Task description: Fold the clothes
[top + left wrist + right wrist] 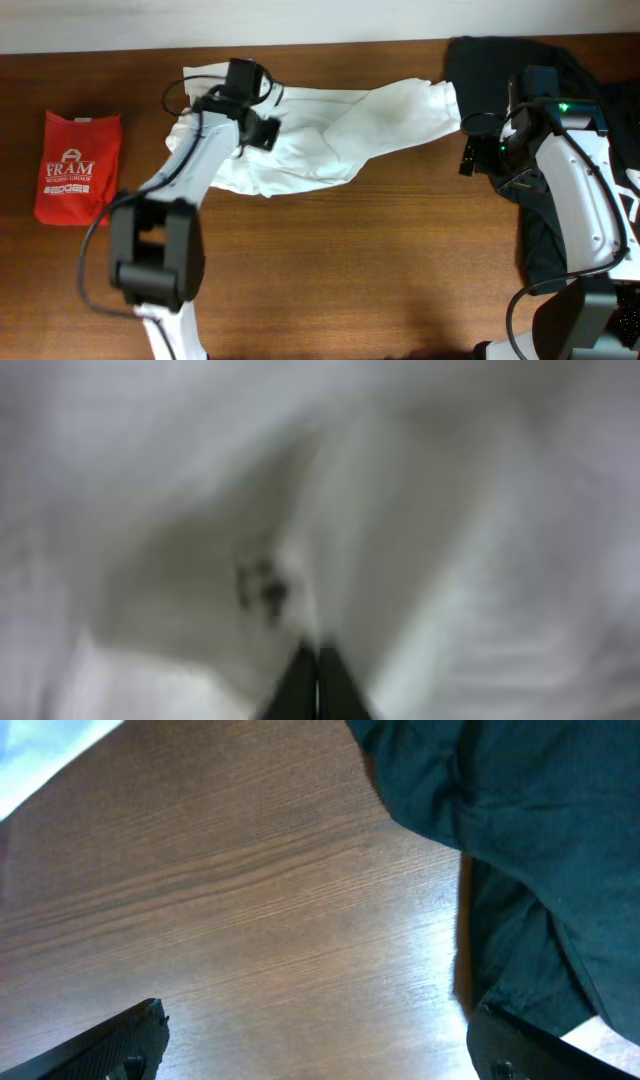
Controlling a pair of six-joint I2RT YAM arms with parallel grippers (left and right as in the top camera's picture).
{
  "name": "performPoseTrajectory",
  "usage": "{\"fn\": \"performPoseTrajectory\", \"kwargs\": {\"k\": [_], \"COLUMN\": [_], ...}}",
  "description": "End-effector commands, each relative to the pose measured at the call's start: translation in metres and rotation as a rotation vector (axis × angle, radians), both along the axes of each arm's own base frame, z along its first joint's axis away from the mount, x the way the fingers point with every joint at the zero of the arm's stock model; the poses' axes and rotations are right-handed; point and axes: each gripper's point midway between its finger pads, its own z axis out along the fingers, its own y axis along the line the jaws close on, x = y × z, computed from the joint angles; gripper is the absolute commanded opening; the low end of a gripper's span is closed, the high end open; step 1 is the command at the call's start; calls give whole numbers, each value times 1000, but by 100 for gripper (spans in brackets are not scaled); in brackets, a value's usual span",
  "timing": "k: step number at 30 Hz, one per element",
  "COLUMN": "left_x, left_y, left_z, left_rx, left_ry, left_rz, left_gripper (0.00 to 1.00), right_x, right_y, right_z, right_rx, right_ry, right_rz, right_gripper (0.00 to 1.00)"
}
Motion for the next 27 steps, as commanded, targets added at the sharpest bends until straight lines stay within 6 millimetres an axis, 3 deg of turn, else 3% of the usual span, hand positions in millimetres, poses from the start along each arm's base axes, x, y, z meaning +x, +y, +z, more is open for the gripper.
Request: {"fn": "performPoseTrajectory", "kwargs": {"k": [1, 3, 8, 14, 18, 22, 27], "left_x": [-54, -83, -148, -182, -217, -240, -242], "left_y": [18, 27, 23, 28, 36, 43, 46], "left_z": [46, 52, 65, 54, 44, 45, 63], "left_rx": [1, 7, -74, -56, -12, 11, 5], "left_ry": [112, 203, 434, 580, 723, 778, 688], "left_rz": [48, 75, 70, 132, 156, 158, 116], "left_gripper": [0, 0, 0, 0, 0, 0, 0], "right_x": [-1, -1, -1, -5, -7, 9, 67], "right_y": [-5, -6, -5, -5, 0, 35, 77], "right_z": [5, 5, 5, 4, 2, -4, -17], "right_rx": [-18, -23, -23, -20, 10, 163, 247], "right_ry": [-13, -12, -12, 8, 17, -21, -175], "right_rz": [-16, -17, -17, -17, -8, 142, 247], "right_gripper": [99, 99, 99, 99, 99, 99, 100]}}
